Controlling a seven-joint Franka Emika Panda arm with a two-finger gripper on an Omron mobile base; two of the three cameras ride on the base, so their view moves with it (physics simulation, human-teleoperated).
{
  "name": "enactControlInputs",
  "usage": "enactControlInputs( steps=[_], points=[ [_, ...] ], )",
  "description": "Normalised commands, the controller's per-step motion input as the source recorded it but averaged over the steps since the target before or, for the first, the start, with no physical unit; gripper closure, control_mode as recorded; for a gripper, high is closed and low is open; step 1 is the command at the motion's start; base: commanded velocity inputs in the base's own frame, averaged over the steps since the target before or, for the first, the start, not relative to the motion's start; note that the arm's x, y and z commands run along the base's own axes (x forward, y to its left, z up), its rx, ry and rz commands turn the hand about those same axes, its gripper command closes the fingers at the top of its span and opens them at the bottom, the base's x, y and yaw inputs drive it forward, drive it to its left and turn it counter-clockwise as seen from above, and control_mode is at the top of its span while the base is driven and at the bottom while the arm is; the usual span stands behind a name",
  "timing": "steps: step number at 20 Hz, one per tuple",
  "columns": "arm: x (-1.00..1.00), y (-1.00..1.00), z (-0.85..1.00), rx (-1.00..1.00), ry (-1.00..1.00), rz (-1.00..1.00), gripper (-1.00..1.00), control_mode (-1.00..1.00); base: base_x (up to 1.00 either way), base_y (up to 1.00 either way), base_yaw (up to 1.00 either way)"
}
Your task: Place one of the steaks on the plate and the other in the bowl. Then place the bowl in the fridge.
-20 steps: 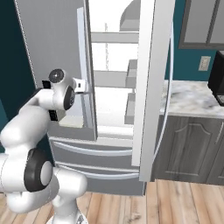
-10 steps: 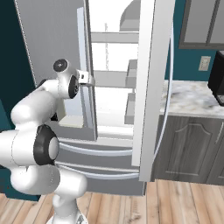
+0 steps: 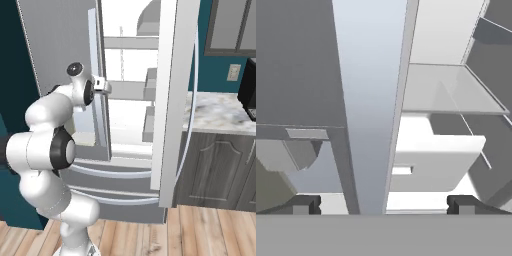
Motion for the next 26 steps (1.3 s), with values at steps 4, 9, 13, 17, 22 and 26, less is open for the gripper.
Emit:
enactControlInputs(
  steps=[4, 9, 13, 17, 22, 26],
  points=[
    [0.43, 0.02, 0.00, 0.00, 0.00, 0.00, -1.00, -1.00, 0.00, 0.00, 0.00],
    [0.37, 0.07, -0.02, 0.00, 0.00, 0.00, -1.00, -1.00, 0.00, 0.00, 0.00],
    [0.41, 0.03, -0.10, 0.00, 0.00, 0.00, -1.00, -1.00, 0.00, 0.00, 0.00],
    [0.49, 0.00, -0.13, 0.00, 0.00, 0.00, -1.00, -1.00, 0.00, 0.00, 0.00],
    [0.49, 0.00, -0.17, 0.00, 0.00, 0.00, -1.00, -1.00, 0.00, 0.00, 0.00],
    [0.45, 0.06, 0.00, 0.00, 0.00, 0.00, -1.00, -1.00, 0.00, 0.00, 0.00]
  ],
)
